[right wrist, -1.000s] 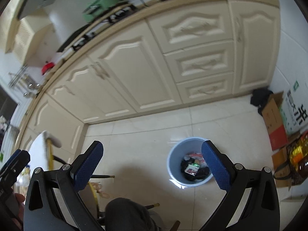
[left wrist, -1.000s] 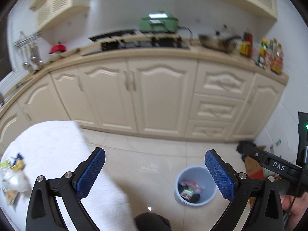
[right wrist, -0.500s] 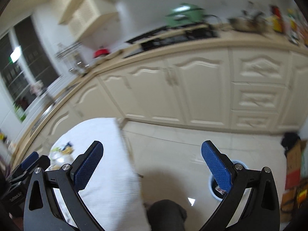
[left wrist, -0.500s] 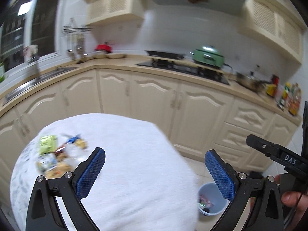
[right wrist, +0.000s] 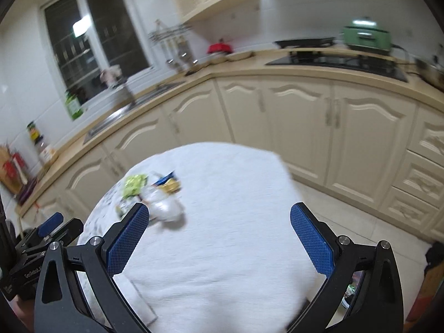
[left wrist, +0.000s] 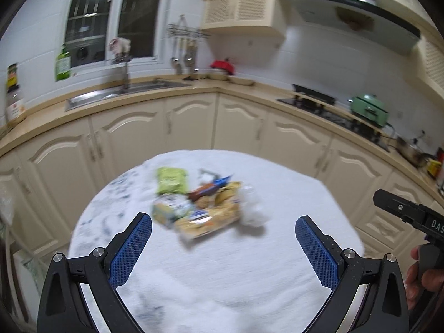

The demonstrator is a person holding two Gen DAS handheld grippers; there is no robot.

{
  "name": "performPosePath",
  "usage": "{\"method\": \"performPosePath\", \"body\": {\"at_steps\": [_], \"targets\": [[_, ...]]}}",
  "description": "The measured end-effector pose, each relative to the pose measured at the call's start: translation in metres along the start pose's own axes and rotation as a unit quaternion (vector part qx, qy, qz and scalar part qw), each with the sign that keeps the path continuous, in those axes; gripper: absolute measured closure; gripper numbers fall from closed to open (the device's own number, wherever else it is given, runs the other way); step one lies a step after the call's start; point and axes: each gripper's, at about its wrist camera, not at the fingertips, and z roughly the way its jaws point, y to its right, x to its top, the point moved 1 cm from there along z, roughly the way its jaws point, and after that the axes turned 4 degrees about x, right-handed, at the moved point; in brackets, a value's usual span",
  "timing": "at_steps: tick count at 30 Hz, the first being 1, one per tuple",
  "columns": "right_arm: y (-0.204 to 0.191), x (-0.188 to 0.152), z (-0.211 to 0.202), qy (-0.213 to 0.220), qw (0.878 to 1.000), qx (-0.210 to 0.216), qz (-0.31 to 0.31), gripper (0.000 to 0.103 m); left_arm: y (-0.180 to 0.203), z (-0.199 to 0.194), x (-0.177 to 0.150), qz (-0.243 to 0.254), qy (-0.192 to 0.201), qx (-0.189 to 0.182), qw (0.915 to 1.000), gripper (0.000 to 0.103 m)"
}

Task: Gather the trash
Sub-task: 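Return both tools to the table, then grasp the clear snack bar package with the left tool while the right tool grasps the white plastic bag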

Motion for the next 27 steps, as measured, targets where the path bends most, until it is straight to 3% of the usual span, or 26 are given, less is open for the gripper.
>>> {"method": "performPosePath", "body": {"at_steps": [6, 19, 21, 25, 27], "targets": [[-0.036, -0.007, 0.050, -0.046, 0.998, 0.027, -0.037, 0.000, -0.022, -0.003, 0.003, -0.015, -0.013, 0.025, 0.9995, 0.001], [-0.068, -0.010, 0.162, -0.135, 0.983, 0.058, -0.114, 0.001, -0.044, 0.062, 0.033, -0.009, -0.042, 0.040, 0.9983, 0.001], [-0.068, -0.013, 0.180, -0.152, 0.979, 0.063, -0.117, 0.009, -0.044, 0.072, 0.034, -0.005, -0.049, 0.041, 0.9979, 0.001], [-0.062, -0.021, 0.199, -0.175, 0.975, 0.079, -0.110, 0.053, -0.040, 0.095, 0.037, 0.008, -0.063, 0.035, 0.9974, 0.001], [-0.057, -0.022, 0.194, -0.170, 0.976, 0.089, -0.104, 0.057, -0.036, 0.104, 0.038, 0.018, -0.068, 0.029, 0.9971, 0.001]]}}
